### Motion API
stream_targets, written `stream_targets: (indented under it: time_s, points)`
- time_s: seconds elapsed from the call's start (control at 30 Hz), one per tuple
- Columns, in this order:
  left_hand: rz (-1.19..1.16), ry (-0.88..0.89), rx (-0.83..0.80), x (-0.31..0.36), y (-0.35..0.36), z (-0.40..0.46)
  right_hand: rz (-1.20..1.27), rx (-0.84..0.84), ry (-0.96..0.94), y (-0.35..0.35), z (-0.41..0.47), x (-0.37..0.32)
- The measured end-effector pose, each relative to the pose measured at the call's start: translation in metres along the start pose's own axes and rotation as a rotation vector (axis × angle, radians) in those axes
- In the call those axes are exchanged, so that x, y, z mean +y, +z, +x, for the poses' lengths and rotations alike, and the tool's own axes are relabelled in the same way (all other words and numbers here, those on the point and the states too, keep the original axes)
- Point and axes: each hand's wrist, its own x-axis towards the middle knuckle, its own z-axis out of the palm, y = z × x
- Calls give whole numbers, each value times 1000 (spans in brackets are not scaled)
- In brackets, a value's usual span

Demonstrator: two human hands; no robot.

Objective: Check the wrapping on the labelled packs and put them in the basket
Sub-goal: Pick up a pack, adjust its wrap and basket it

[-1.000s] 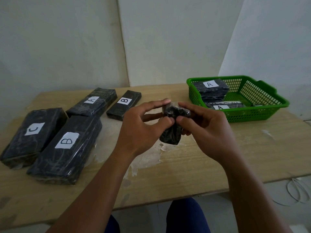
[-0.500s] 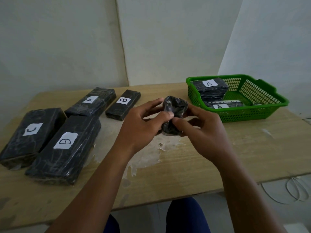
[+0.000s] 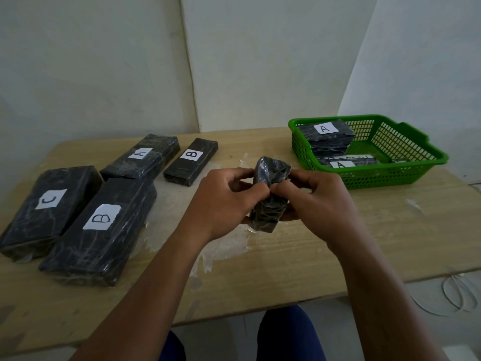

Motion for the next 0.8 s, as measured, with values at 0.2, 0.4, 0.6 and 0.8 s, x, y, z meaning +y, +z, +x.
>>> stream_targets:
  time_s: [0.2,0.4,0.6,0.8]
  points:
    - [16,-14,-32,-5,-3,2,89,68,13,-2,2,1]
    - [29,67,-100,-7,0,0,76,135,-17,-4,3,0]
    - [49,84,59,-9,0,4,44,77,-229,1,-3,6]
    - [22,102,104,-11,2,4,0,97,-256,2,-2,6]
